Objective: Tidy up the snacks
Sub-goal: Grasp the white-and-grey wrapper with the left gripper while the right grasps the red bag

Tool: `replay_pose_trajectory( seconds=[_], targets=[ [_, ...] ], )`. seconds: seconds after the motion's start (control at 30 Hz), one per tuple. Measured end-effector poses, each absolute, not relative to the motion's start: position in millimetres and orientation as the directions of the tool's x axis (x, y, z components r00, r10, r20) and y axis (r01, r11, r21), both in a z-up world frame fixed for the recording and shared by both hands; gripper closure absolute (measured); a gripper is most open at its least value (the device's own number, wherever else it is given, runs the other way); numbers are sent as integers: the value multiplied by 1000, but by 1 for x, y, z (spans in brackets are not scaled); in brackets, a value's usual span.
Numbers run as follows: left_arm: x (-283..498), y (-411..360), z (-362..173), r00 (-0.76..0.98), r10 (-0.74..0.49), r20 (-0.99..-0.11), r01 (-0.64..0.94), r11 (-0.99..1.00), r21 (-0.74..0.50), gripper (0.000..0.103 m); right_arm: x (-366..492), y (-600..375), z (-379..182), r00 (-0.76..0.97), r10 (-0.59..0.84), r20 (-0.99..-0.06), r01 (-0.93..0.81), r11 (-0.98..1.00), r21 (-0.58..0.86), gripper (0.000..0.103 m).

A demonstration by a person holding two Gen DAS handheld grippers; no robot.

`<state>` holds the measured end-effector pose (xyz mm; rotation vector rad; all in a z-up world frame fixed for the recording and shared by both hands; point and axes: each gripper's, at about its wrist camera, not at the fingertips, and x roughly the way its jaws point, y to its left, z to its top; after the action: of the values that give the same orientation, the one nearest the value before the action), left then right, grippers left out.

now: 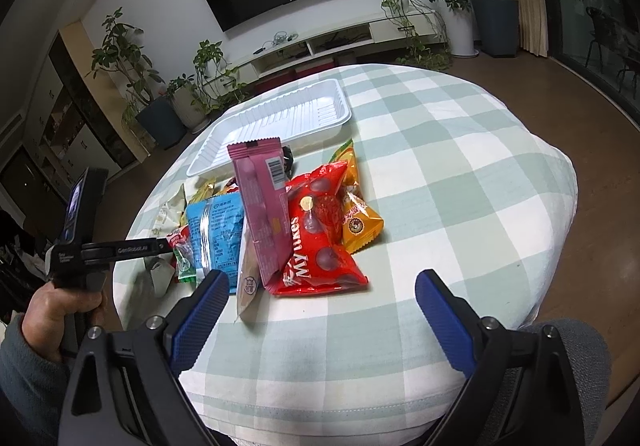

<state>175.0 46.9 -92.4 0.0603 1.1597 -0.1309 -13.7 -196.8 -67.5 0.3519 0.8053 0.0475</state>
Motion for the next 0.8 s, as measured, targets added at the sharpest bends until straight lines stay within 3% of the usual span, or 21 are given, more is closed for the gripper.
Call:
replay_pose_trajectory(
  seconds=[0.1, 0.17, 0.23, 0.3, 0.47, 0.67, 0.8],
  targets=[
    [180, 39, -99, 384, -51, -922, 159, 987, 11, 53, -14, -197, -68, 692, 174, -701, 91, 942, 324, 6],
    [182, 41, -100, 389, -58, -919, 163, 987, 7, 61, -14, -197, -68, 692, 176, -701, 87, 943, 323, 6],
    [183, 45, -99, 390, -73, -918, 158, 987, -12, 85, -14, -196, -68, 692, 173, -701, 83, 945, 316, 6],
    [185, 50, -99, 390, -80, -917, 154, 988, -21, 90, -14, -195, -68, 691, 178, -701, 74, 947, 314, 8],
    [181, 49, -100, 408, -64, -911, 177, 984, 10, 92, -14, -190, -69, 687, 182, -704, 55, 952, 300, 16],
    [168, 64, -95, 428, -127, -895, 168, 984, -60, 93, -9, -186, -68, 678, 197, -708, 35, 954, 299, 27],
    [154, 78, -91, 438, -176, -882, 151, 981, -121, 93, -2, -177, -65, 679, 233, -696, -3, 949, 315, 28]
  ],
)
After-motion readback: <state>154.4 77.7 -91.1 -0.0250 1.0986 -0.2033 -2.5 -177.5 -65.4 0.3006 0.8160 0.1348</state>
